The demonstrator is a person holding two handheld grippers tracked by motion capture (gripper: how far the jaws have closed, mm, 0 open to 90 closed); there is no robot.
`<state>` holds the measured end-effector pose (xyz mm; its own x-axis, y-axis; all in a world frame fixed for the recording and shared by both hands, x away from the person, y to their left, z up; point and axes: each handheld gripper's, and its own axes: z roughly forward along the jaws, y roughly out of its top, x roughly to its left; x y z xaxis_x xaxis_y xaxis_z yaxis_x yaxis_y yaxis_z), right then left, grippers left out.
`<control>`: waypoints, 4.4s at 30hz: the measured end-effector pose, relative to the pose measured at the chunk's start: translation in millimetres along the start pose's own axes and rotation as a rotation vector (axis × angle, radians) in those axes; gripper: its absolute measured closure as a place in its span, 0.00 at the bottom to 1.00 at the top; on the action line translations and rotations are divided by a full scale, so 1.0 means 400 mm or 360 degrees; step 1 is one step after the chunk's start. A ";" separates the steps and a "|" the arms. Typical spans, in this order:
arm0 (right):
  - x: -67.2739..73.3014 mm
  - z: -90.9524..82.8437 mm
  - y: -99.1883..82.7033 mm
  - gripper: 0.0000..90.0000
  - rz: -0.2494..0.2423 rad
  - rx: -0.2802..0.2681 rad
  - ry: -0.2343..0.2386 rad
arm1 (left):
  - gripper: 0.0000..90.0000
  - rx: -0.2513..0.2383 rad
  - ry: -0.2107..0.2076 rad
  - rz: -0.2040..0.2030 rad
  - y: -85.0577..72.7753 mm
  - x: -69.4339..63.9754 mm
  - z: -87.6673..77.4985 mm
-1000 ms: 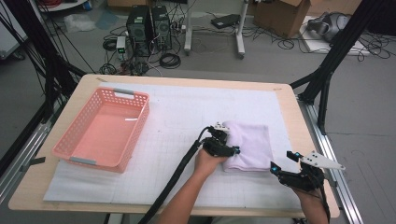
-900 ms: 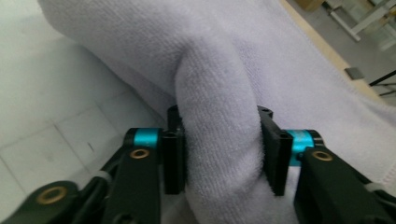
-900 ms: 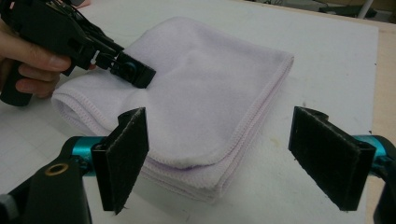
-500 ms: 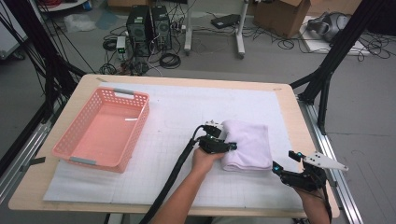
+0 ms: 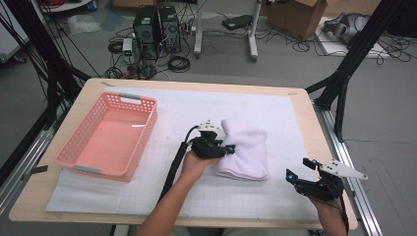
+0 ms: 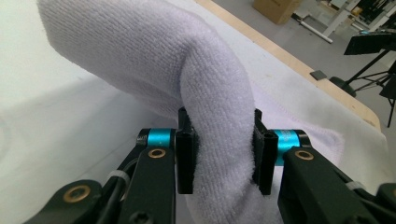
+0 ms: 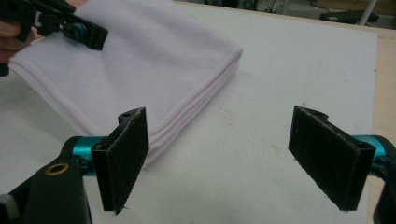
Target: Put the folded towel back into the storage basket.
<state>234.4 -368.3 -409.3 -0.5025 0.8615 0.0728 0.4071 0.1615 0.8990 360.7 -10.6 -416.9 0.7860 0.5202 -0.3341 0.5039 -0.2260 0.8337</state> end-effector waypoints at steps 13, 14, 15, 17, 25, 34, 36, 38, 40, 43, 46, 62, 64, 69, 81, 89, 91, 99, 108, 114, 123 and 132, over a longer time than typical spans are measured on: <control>0.004 0.007 -0.003 0.21 -0.0017 0.0013 0.0002 | 0.78 -0.0093 -0.0003 0.0152 0.012 0.025 -0.131; 0.004 0.007 -0.003 0.21 -0.0017 0.0013 0.0002 | 0.78 -0.0099 -0.0006 0.0164 0.013 0.027 -0.136; 0.004 0.007 -0.003 0.21 -0.0020 0.0014 0.0002 | 0.79 -0.0106 -0.0008 0.0177 0.014 0.028 -0.146; 0.004 0.008 -0.003 0.21 -0.0020 0.0014 0.0003 | 0.79 -0.0123 -0.0018 0.0197 0.017 0.031 -0.160; 0.007 0.012 -0.002 0.21 -0.0030 0.0016 0.0009 | 0.81 -0.0164 -0.0046 0.0252 0.029 0.040 -0.218; 0.010 0.012 0.002 0.21 -0.0032 0.0009 0.0010 | 0.81 -0.0186 -0.0028 0.0292 0.050 0.063 -0.306; 0.010 0.011 0.002 0.21 -0.0029 0.0010 0.0008 | 0.81 -0.0191 -0.0018 0.0304 0.057 0.071 -0.331; 0.011 0.010 0.003 0.21 -0.0028 0.0010 0.0009 | 0.81 -0.0195 -0.0015 0.0318 0.063 0.077 -0.355; 0.011 0.012 0.004 0.21 -0.0030 0.0005 0.0010 | 0.81 -0.0202 -0.0019 0.0336 0.069 0.083 -0.377; 0.013 0.013 0.005 0.21 -0.0031 0.0007 0.0011 | 0.82 -0.0223 -0.0043 0.0360 0.079 0.094 -0.416; 0.015 0.014 0.007 0.21 -0.0033 0.0005 0.0014 | 0.82 -0.0238 -0.0046 0.0366 0.087 0.108 -0.455; 0.021 0.024 0.011 0.21 -0.0054 0.0016 0.0016 | 0.82 -0.0284 -0.0068 0.0373 0.116 0.171 -0.616; 0.021 0.025 0.012 0.21 -0.0055 0.0018 0.0018 | 0.82 -0.0303 -0.0079 0.0369 0.117 0.180 -0.632; 0.017 0.024 0.016 0.21 -0.0053 0.0009 0.0003 | 0.82 -0.0345 -0.0078 0.0373 0.112 0.206 -0.677; 0.028 0.035 0.023 0.21 -0.0068 0.0024 0.0006 | 0.82 -0.0455 -0.0034 0.0372 0.081 0.246 -0.779; 0.033 0.039 0.028 0.21 -0.0086 0.0037 0.0001 | 0.82 -0.0487 -0.0003 0.0378 0.070 0.267 -0.839; 0.036 0.039 0.029 0.21 -0.0092 0.0036 0.0002 | 0.82 -0.0506 -0.0015 0.0393 0.065 0.269 -0.850; 0.047 0.043 0.034 0.21 -0.0115 0.0050 0.0008 | 0.82 -0.0556 -0.0042 0.0432 0.042 0.297 -0.882; 0.059 0.047 0.035 0.21 -0.0142 0.0070 0.0010 | 0.82 -0.0539 -0.0068 0.0455 0.026 0.337 -0.909; 0.069 0.050 0.035 0.21 -0.0148 0.0076 0.0020 | 0.82 -0.0550 -0.0088 0.0489 -0.003 0.363 -0.898; 0.081 0.061 0.035 0.21 -0.0178 0.0095 0.0040 | 0.82 -0.0479 -0.0089 0.0427 -0.036 0.399 -0.880; 0.081 0.059 0.034 0.21 -0.0189 0.0092 0.0039 | 0.82 -0.0451 0.0007 0.0343 -0.070 0.436 -0.899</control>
<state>241.7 -327.0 -405.1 -0.5682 0.8226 -0.0215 0.3867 0.2900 0.8754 354.8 382.5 -340.4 0.8617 0.4890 -0.1356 0.2066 -0.0941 0.9739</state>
